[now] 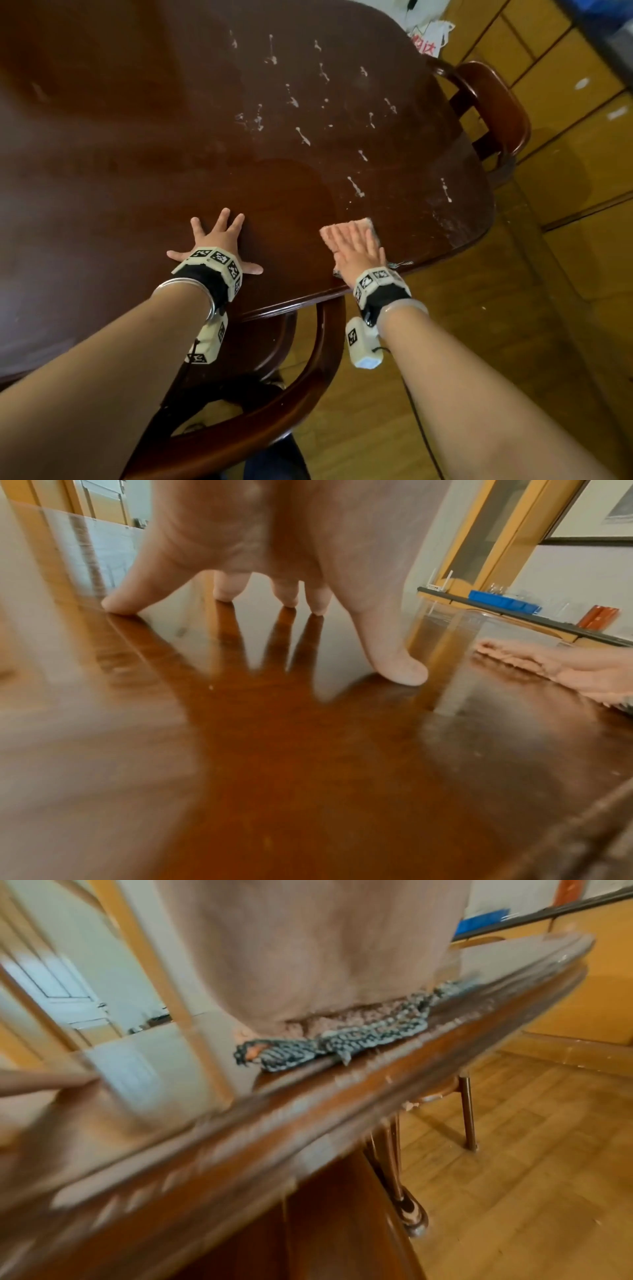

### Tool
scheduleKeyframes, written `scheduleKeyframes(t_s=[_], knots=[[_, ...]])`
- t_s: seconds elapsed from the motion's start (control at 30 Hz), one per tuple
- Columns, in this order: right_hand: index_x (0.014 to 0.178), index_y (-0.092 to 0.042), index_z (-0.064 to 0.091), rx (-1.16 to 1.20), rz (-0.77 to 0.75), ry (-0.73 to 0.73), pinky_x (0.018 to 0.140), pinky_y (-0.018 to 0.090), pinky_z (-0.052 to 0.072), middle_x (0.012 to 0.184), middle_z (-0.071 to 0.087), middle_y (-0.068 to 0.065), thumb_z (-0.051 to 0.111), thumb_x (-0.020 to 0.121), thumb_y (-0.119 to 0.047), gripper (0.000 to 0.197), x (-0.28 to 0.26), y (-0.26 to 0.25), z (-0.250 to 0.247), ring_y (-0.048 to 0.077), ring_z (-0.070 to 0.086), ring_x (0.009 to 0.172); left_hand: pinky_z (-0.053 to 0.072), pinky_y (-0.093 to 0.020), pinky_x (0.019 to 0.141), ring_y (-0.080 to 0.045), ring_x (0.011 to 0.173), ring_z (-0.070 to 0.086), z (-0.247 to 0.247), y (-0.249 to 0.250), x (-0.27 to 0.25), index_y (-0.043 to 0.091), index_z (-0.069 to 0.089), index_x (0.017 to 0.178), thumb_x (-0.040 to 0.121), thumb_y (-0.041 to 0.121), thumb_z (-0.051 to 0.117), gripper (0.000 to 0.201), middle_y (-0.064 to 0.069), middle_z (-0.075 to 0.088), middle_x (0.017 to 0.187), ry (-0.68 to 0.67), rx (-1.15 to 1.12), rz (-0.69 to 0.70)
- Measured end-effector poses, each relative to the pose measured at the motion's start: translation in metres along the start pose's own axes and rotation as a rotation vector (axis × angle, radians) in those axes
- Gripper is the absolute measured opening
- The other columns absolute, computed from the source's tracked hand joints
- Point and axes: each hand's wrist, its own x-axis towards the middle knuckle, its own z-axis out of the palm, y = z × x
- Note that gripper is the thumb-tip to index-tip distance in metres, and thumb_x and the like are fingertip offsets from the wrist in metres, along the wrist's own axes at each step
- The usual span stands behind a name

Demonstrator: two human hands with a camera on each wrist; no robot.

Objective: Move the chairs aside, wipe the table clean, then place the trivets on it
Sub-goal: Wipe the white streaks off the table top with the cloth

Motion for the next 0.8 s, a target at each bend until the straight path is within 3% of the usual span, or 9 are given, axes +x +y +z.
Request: scheduleKeyframes(t_s=[0.1, 0.2, 0.3, 0.4, 0.5, 0.53, 0.63, 0.7, 0.8], knots=[[0.147, -0.050, -0.011, 0.031, 0.057, 0.016, 0.117, 0.052, -0.010, 0.157, -0.027, -0.010, 0.024, 0.104, -0.035, 0.058, 0.026, -0.032, -0.015, 0.025, -0.027, 0.144, 0.013, -0.080, 0.096, -0.028, 0.143, -0.023, -0.008, -0.002, 0.010, 0.046, -0.007, 0.147, 0.067, 0.056, 0.076, 0.116, 0.023, -0.020, 0.154, 0.023, -0.018, -0.020], [0.148, -0.048, -0.008, -0.089, -0.180, -0.001, 0.117, 0.052, -0.009, 0.158, -0.025, -0.011, 0.034, 0.102, -0.030, 0.065, 0.031, -0.062, -0.012, 0.025, -0.027, 0.144, 0.013, -0.081, 0.096, -0.029, 0.143, -0.022, -0.017, -0.001, 0.026, 0.046, -0.007, 0.147, 0.065, 0.059, 0.076, 0.117, 0.023, -0.018, 0.154, 0.050, -0.049, -0.063], [0.147, -0.051, -0.006, -0.188, -0.342, 0.015, 0.117, 0.046, -0.007, 0.158, -0.020, -0.017, 0.028, 0.103, -0.032, 0.059, 0.036, -0.048, -0.014, 0.016, -0.022, 0.145, 0.015, -0.079, 0.097, -0.034, 0.143, -0.019, -0.036, 0.003, 0.046, 0.043, -0.007, 0.148, 0.064, 0.062, 0.074, 0.119, 0.021, -0.016, 0.155, 0.093, -0.043, -0.098], [0.147, -0.051, -0.008, -0.138, -0.218, 0.004, 0.118, 0.047, -0.008, 0.157, -0.023, -0.018, 0.023, 0.104, -0.033, 0.056, 0.065, -0.032, -0.039, 0.018, -0.023, 0.145, 0.015, -0.075, 0.102, -0.036, 0.143, -0.016, -0.057, -0.005, 0.072, 0.040, -0.009, 0.148, 0.054, 0.071, 0.073, 0.129, 0.019, -0.016, 0.156, 0.109, -0.050, -0.111], [0.147, -0.049, -0.011, -0.093, -0.119, -0.001, 0.117, 0.052, -0.010, 0.156, -0.027, -0.011, 0.023, 0.104, -0.035, 0.056, 0.105, -0.058, -0.062, 0.025, -0.027, 0.144, 0.011, -0.068, 0.109, -0.035, 0.144, -0.013, -0.072, -0.015, 0.100, 0.038, -0.012, 0.148, 0.022, 0.087, 0.059, 0.153, 0.014, -0.018, 0.156, 0.120, 0.005, -0.094], [0.148, -0.048, -0.010, -0.093, -0.132, 0.001, 0.116, 0.053, -0.010, 0.157, -0.027, -0.009, 0.024, 0.104, -0.035, 0.057, 0.113, -0.073, -0.065, 0.026, -0.027, 0.143, 0.009, -0.068, 0.109, -0.034, 0.145, -0.013, -0.075, -0.017, 0.109, 0.039, -0.014, 0.147, 0.019, 0.087, 0.060, 0.155, 0.014, -0.020, 0.156, 0.125, 0.012, -0.092], [0.149, -0.047, -0.007, -0.152, -0.301, -0.031, 0.116, 0.054, -0.010, 0.157, -0.026, -0.009, 0.033, 0.103, -0.029, 0.064, 0.117, -0.112, -0.063, 0.027, -0.028, 0.143, 0.007, -0.069, 0.108, -0.035, 0.144, -0.013, -0.080, -0.015, 0.120, 0.040, -0.017, 0.146, 0.024, 0.083, 0.067, 0.154, 0.015, -0.022, 0.155, 0.126, 0.012, -0.098], [0.148, -0.049, -0.006, -0.253, -0.447, -0.057, 0.117, 0.051, -0.009, 0.158, -0.023, -0.013, 0.033, 0.102, -0.028, 0.064, 0.115, -0.114, -0.061, 0.023, -0.026, 0.144, 0.008, -0.070, 0.108, -0.034, 0.145, -0.012, -0.084, -0.015, 0.123, 0.041, -0.016, 0.146, 0.018, 0.085, 0.063, 0.157, 0.016, -0.022, 0.155, 0.118, 0.030, -0.095], [0.148, -0.048, -0.009, -0.322, -0.454, -0.074, 0.117, 0.047, -0.006, 0.157, -0.023, -0.016, 0.026, 0.104, -0.030, 0.059, 0.129, -0.090, -0.078, 0.017, -0.022, 0.145, 0.012, -0.073, 0.106, -0.037, 0.143, -0.016, -0.097, -0.017, 0.117, 0.047, -0.011, 0.146, 0.031, 0.080, 0.070, 0.144, 0.021, -0.020, 0.154, 0.099, 0.013, -0.102]])
